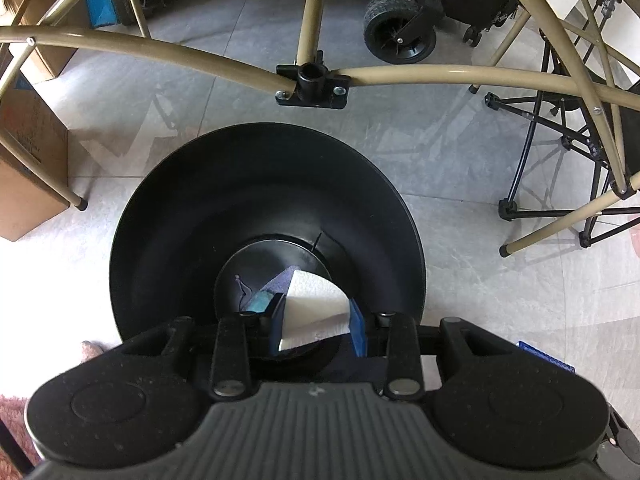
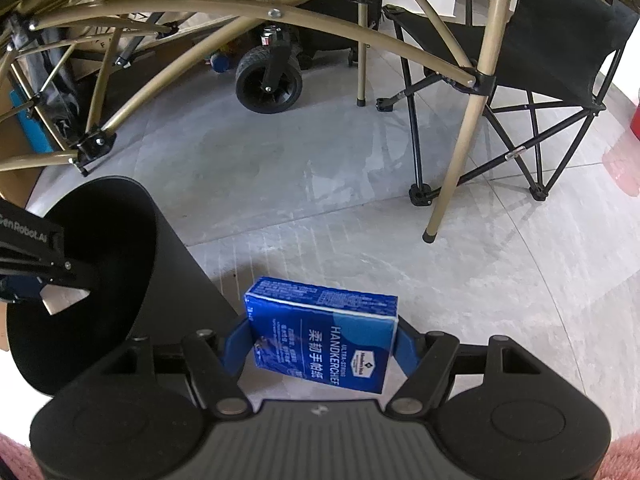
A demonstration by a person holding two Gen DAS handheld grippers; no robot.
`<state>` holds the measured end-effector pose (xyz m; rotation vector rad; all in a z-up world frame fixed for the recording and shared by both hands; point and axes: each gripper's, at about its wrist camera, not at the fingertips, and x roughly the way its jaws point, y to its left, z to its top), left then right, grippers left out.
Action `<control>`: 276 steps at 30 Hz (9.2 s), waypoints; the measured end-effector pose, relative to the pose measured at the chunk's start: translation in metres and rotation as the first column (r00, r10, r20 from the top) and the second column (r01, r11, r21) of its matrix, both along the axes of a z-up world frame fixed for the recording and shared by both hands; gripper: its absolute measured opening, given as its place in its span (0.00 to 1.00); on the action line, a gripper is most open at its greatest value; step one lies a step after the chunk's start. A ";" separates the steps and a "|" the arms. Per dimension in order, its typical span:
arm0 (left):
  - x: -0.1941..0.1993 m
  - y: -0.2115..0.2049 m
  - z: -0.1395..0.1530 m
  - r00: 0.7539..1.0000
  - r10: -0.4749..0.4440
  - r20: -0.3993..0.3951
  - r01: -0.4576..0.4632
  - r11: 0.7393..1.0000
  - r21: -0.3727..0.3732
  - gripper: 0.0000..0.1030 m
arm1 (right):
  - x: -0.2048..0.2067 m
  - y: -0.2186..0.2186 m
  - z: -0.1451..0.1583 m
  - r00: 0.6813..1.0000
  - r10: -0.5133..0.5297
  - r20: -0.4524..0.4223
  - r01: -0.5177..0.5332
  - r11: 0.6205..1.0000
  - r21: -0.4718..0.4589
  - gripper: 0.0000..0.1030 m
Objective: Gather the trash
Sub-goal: 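Lower the left gripper into the bin and open it to drop the sponge, then move the right gripper over the bin and open it to drop the tissue pack, then raise both open grippers back toward the table items, then close the right gripper on the pink satin scrunchie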
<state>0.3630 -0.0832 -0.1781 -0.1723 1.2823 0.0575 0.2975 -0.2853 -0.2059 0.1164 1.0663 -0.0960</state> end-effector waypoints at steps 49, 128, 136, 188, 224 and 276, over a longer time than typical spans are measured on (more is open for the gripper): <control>-0.034 0.067 0.046 0.991 0.027 0.133 -0.034 0.998 0.051 1.00 | -0.007 0.036 0.046 0.979 0.118 0.164 -0.120 0.993 0.002 0.68; -0.076 0.204 0.015 0.980 0.186 0.075 -0.194 0.973 0.121 1.00 | 0.052 0.198 0.002 0.932 0.311 -0.183 -0.298 0.950 0.097 0.78; -0.076 0.203 0.015 0.981 0.181 0.072 -0.188 0.974 0.124 1.00 | 0.051 0.197 0.005 0.934 0.318 -0.160 -0.311 0.948 0.070 0.99; -0.096 0.162 0.098 0.921 0.137 0.365 -0.191 0.975 0.113 1.00 | 0.004 0.148 0.106 0.941 0.296 0.164 -0.306 0.951 0.042 1.00; 0.012 0.120 0.222 0.769 0.151 0.621 -0.242 0.968 0.064 1.00 | 0.083 0.094 0.227 0.691 0.121 0.713 -0.312 0.940 0.142 1.00; 0.068 0.166 0.208 0.798 0.179 0.575 -0.265 0.962 0.069 1.00 | 0.201 0.191 0.197 0.860 0.267 0.435 -0.300 0.954 0.007 0.78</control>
